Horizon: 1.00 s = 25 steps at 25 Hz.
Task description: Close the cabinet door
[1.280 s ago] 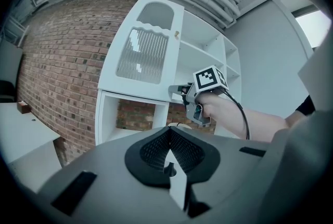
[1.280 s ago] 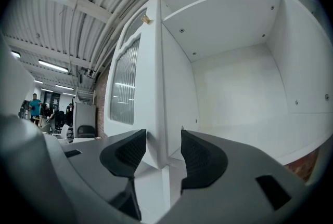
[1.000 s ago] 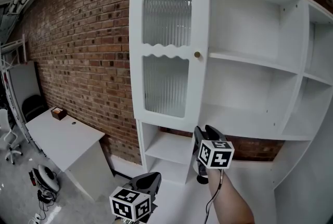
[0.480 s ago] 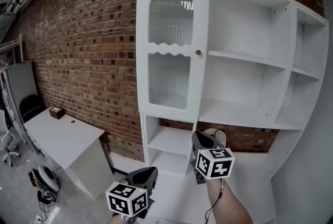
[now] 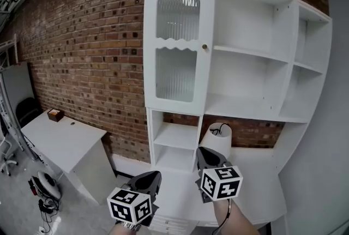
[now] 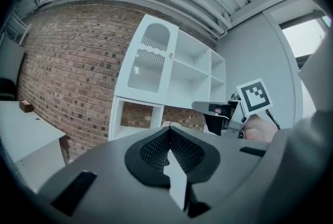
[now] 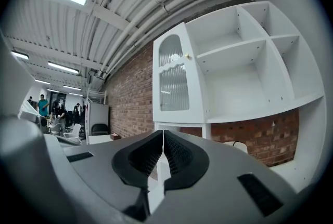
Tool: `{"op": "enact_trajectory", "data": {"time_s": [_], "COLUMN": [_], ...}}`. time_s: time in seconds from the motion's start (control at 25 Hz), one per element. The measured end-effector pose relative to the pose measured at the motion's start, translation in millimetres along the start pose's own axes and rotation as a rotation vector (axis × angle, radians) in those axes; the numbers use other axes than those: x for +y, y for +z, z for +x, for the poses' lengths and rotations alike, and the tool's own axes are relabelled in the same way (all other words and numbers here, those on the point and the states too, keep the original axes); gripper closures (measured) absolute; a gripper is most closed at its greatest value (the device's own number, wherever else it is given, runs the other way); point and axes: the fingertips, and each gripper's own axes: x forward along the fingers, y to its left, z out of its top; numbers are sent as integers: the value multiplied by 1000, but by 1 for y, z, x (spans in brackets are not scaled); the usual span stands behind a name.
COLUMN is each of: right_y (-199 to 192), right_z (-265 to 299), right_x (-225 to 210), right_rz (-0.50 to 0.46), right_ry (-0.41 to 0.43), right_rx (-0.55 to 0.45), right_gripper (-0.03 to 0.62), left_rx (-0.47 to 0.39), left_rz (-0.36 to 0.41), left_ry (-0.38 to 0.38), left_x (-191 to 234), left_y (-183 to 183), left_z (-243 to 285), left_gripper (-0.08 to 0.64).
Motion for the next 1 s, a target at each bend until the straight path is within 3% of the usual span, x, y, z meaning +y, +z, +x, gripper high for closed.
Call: {"op": "enact_trajectory", "data": {"time_s": [0.44, 1.0], "right_y": [-22, -35], "right_z": [-51, -128], "right_x": [0, -40], "right_rz": [18, 17], "right_ry": [28, 123], "right_rx": [27, 44], "right_gripper": [561, 562], "left_rx": [-10, -13], "left_rz": [-8, -33], "left_ry": [38, 139], "left_x": [-30, -114], "left_y": [-4, -22], "left_z": [-14, -13], "left_gripper": [552, 552]}}
